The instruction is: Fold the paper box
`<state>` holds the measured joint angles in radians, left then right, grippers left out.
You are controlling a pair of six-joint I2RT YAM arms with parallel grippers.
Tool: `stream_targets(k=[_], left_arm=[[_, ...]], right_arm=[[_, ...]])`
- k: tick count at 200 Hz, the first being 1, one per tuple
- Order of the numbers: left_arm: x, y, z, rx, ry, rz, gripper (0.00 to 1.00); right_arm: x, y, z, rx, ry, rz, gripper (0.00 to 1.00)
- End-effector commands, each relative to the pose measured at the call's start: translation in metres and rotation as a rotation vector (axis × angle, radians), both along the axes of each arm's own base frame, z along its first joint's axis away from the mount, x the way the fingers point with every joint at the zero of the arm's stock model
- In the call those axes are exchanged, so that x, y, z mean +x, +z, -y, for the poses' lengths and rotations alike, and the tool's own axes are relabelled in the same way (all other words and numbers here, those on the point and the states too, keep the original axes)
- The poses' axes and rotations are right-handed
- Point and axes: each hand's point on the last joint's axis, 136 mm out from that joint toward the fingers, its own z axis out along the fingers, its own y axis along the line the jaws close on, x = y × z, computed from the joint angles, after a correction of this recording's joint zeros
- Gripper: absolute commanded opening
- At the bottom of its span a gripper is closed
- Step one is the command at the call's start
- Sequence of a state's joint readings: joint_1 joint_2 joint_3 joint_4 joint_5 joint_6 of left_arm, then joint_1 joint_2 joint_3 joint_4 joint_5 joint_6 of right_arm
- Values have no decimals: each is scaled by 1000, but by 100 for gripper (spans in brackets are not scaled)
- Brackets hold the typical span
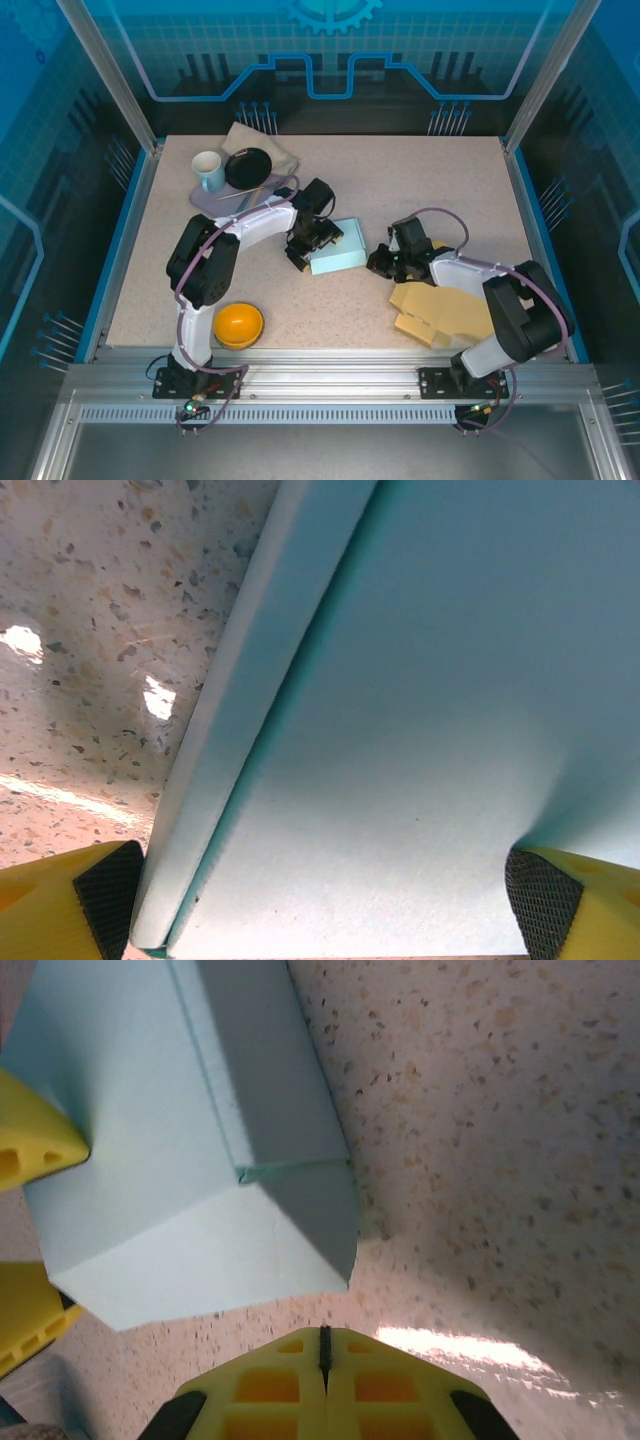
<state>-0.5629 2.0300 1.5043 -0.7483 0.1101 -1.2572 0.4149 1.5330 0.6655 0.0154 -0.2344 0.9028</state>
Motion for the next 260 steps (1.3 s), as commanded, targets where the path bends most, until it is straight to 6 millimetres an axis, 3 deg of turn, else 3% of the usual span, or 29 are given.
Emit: stream_targets(k=[1,35,77,101,134,159,224,260], left_arm=[[-30,-44,-28,131,13,-148,96],[-31,-47,-25,112,3,-154,96],[-34,-50,-26,112,-8,-164,96],[-33,-48,-24,104,0,-162,96],[-28,-41,-20,88,14,-148,96],[-25,-39,-22,103,18,-138,96],[-30,-44,-25,113,42,-154,96],[-34,-47,-20,104,35,-159,96]], right_arm=[[18,-2,-7,80,-43,23,3],[37,-21,-6,80,-74,64,2],[49,-12,-8,75,-55,149,4],[42,1,-6,59,-58,132,5],[15,6,-4,9,-41,15,5],[5,6,-21,69,-37,-21,5],[2,7,-99,259,-13,-51,5],[18,3,-111,295,-70,18,5]])
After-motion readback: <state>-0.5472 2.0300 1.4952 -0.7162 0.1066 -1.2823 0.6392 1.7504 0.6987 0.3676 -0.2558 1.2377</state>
